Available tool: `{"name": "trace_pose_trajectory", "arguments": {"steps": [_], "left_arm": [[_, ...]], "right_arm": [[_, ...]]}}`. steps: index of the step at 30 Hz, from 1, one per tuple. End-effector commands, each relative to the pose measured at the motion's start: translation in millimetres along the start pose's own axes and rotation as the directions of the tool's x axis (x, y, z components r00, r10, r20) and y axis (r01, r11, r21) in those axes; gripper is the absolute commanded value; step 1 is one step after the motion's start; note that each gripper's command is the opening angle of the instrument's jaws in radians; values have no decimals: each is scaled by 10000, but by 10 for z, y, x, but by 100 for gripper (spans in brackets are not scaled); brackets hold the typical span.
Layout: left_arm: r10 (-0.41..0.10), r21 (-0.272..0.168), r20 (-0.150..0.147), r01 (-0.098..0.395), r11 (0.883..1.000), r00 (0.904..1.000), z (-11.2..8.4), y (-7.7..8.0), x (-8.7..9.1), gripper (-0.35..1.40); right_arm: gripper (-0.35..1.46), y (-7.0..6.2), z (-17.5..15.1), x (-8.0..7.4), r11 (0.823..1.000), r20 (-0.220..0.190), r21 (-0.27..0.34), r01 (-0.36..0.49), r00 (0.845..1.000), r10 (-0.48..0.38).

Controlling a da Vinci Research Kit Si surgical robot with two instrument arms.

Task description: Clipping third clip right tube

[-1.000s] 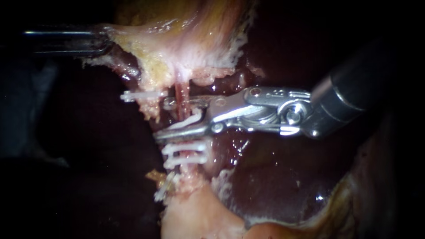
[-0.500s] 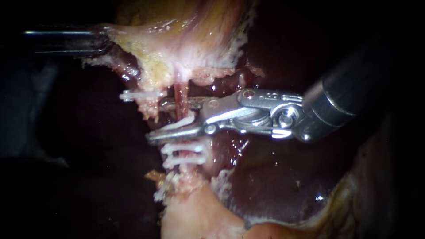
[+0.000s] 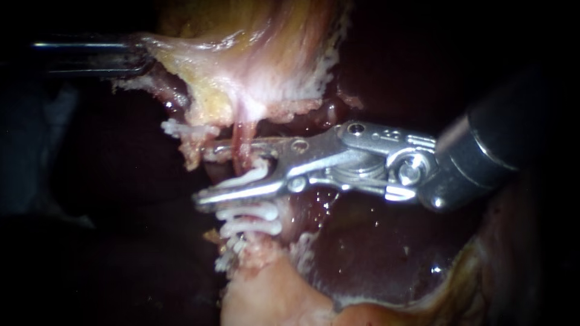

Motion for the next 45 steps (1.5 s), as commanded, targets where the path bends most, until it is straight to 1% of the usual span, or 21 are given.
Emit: {"name": "trace_pose_trajectory", "arguments": {"steps": [1,2,5,12,16,23,31,38,39,42,45], "left_arm": [[0,1,-2,0,10000,10000,0,0,0,-35],[0,1,-2,0,10000,10000,0,0,0,-35],[0,1,-2,0,10000,10000,0,0,0,-35],[0,0,-2,0,10000,10000,0,0,0,-35],[0,0,-2,0,10000,10000,0,0,0,-35],[-1,1,-2,1,10000,10000,0,0,0,-35],[0,1,-2,0,10000,10000,0,0,0,-35],[0,1,-2,0,10000,10000,0,0,0,-35],[0,1,-2,0,10000,10000,0,0,0,-35],[0,1,-2,0,10000,10000,0,0,0,-35],[0,0,-2,0,10000,10000,0,0,0,-35]], "right_arm": [[46,-3,1,1,10000,10,94,2,10000,-2],[46,-5,2,3,9999,20,152,7,10000,-7],[46,-8,3,6,9999,-43,173,6,10000,-5],[43,-6,0,13,9999,-130,145,-94,9999,95],[37,-5,0,13,9987,-160,59,-510,9986,510],[27,-3,-2,13,9984,-180,-11,-571,9982,570],[11,-1,-5,12,9983,-194,-69,-571,9982,570],[-14,-1,-9,12,9982,-250,-160,-574,9981,570],[-16,-1,-9,12,9978,-261,-187,-635,9977,630],[-35,-2,-11,13,9949,-279,-180,-996,9947,991],[-35,-1,-12,13,9929,-288,-177,-1175,9927,1170]]}}
